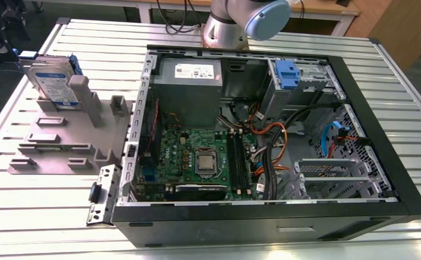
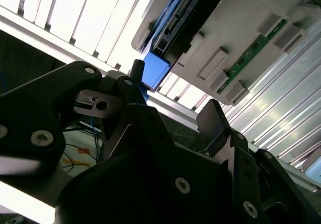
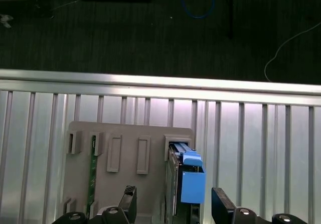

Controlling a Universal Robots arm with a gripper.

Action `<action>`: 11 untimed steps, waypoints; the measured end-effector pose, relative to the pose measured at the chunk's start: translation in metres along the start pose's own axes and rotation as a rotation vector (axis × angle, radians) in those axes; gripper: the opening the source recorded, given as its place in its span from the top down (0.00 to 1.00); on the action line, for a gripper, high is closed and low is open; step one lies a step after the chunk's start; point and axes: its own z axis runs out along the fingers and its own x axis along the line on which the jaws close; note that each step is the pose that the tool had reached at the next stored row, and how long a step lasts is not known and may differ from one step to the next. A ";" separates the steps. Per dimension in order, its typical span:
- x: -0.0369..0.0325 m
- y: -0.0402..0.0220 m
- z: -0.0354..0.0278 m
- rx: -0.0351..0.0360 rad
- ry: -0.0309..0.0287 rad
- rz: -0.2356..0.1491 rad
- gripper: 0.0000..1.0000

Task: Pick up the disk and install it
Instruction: 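Pick up the disk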

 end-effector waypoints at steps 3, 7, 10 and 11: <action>0.0000 0.0000 0.0003 0.0000 0.0013 -0.033 0.31; 0.0000 0.0000 0.0005 -0.0001 0.0029 -0.062 0.31; -0.0011 0.0000 0.0011 0.0000 0.0035 -0.062 0.31; -0.0018 -0.0001 0.0012 -0.0002 0.0036 -0.062 0.31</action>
